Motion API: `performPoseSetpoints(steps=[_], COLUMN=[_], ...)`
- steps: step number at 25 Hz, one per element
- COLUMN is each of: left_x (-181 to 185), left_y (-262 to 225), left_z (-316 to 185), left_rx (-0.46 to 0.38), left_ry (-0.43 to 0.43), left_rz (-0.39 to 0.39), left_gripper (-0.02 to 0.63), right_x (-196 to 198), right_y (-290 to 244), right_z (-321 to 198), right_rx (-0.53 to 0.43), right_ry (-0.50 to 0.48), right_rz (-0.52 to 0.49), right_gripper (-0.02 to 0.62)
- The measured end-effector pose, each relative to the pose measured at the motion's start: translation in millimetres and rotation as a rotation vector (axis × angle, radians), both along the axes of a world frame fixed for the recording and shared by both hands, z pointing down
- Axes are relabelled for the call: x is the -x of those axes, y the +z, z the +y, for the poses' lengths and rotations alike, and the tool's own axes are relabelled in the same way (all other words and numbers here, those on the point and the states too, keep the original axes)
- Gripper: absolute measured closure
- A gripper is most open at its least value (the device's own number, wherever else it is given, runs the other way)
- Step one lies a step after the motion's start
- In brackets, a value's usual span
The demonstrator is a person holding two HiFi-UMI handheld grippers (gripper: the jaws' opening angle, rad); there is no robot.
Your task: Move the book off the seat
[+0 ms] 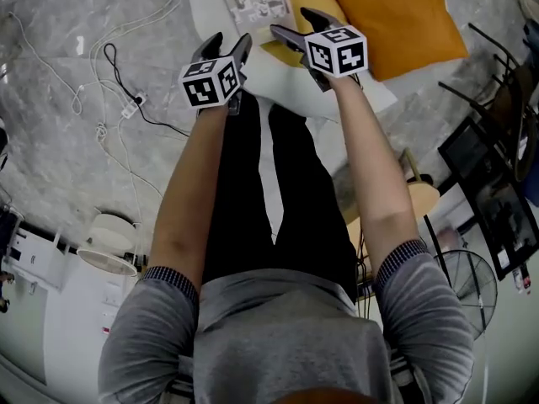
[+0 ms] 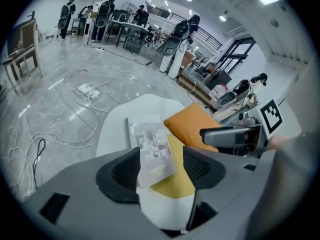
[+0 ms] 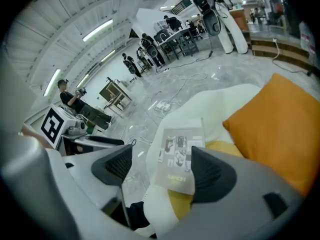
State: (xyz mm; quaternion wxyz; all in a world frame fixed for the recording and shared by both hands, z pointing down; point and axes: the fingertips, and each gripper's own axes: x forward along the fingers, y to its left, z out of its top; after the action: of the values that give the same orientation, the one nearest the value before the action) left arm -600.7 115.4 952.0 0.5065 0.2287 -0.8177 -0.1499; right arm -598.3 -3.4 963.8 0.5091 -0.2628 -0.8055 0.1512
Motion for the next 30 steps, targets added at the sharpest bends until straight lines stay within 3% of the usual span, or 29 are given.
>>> performPoseSetpoints(steps=[18, 30], left_x=[5.7, 3.3], left_y=[150.8, 191.8], left_z=[-14.3, -25.2], left_rx=[0.024, -0.007], left_ry=[0.060, 0.063], left_rz=[0.130, 0.169], left_gripper=[0.282, 0.270], right_x=[6.6, 13.1], right_y=[150.0, 192.8], right_z=[-10.2, 4.4], right_rx=[-0.036, 0.066], right_ry=[0.014, 0.016], right_rz=[0.109, 0.144], right_gripper=[0.172, 0.150])
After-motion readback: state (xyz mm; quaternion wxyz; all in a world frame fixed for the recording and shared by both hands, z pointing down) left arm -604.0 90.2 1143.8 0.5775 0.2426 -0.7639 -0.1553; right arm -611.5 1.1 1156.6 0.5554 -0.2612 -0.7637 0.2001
